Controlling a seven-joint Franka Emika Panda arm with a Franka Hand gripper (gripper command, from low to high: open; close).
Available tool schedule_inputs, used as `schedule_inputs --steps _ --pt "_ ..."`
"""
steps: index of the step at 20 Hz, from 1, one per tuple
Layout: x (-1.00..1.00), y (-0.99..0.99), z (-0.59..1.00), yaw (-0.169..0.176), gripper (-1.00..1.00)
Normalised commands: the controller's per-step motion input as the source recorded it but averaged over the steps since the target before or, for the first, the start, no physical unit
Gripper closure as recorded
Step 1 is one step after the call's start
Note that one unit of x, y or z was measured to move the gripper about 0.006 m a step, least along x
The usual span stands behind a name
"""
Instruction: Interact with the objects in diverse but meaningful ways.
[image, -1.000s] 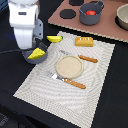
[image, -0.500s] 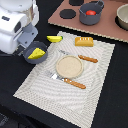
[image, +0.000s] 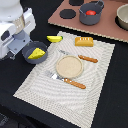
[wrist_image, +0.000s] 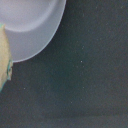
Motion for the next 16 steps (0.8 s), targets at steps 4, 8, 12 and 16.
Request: schedule_inputs --steps 4,8,12,16 --pt "-0.42 0.08 -0.01 -0.193 -1.0" --pt "-0.26 0.04 0.0 -0.19 -1.0" --pt "-0.1 0.01 0.06 -0.128 -1.0" --pt "0.0 0.08 0.27 -0.067 -1.0"
